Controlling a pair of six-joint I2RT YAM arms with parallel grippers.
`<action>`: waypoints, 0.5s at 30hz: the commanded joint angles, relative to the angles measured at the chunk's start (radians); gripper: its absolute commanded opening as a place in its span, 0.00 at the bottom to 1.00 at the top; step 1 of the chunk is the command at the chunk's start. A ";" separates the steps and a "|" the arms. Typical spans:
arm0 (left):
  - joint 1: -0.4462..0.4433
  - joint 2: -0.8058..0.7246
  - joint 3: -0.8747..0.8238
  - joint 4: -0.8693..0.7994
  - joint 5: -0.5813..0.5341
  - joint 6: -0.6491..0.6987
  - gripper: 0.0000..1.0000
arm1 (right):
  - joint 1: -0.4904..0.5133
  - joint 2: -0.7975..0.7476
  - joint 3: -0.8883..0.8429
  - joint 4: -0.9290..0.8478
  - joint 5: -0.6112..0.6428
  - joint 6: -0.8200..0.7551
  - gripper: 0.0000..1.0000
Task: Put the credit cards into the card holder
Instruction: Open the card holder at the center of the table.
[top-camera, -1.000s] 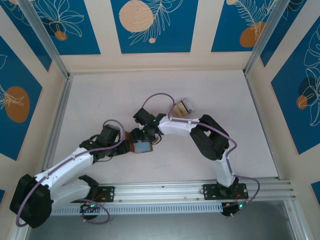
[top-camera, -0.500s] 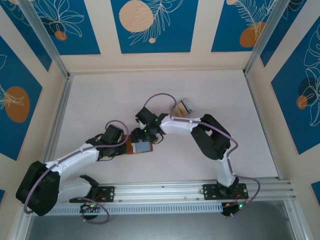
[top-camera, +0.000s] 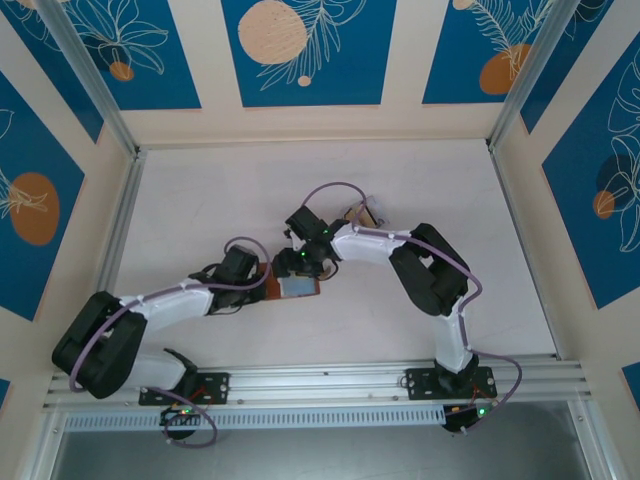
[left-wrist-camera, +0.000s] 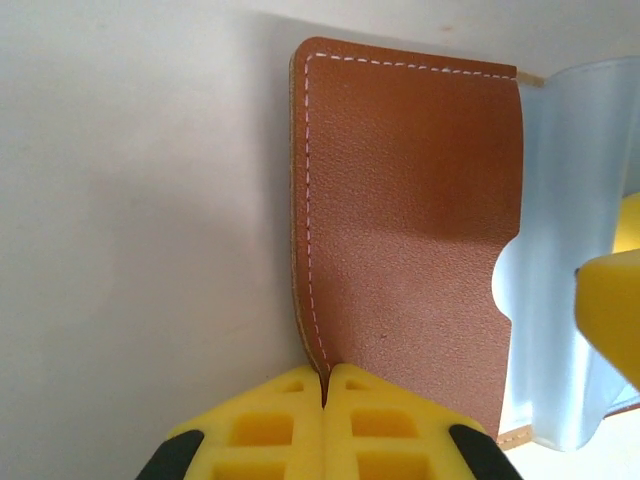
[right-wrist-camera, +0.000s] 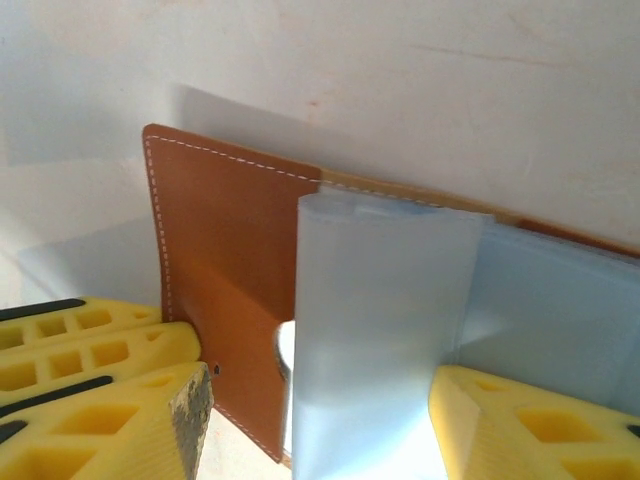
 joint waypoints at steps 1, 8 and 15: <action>-0.047 0.087 -0.011 0.060 0.041 -0.038 0.00 | 0.007 0.013 -0.042 -0.005 -0.114 0.027 0.62; -0.067 0.122 -0.017 0.110 0.048 -0.057 0.00 | -0.016 0.018 -0.076 0.129 -0.260 0.100 0.62; -0.068 0.088 -0.032 0.089 0.028 -0.056 0.20 | -0.041 0.061 -0.073 0.123 -0.240 0.132 0.61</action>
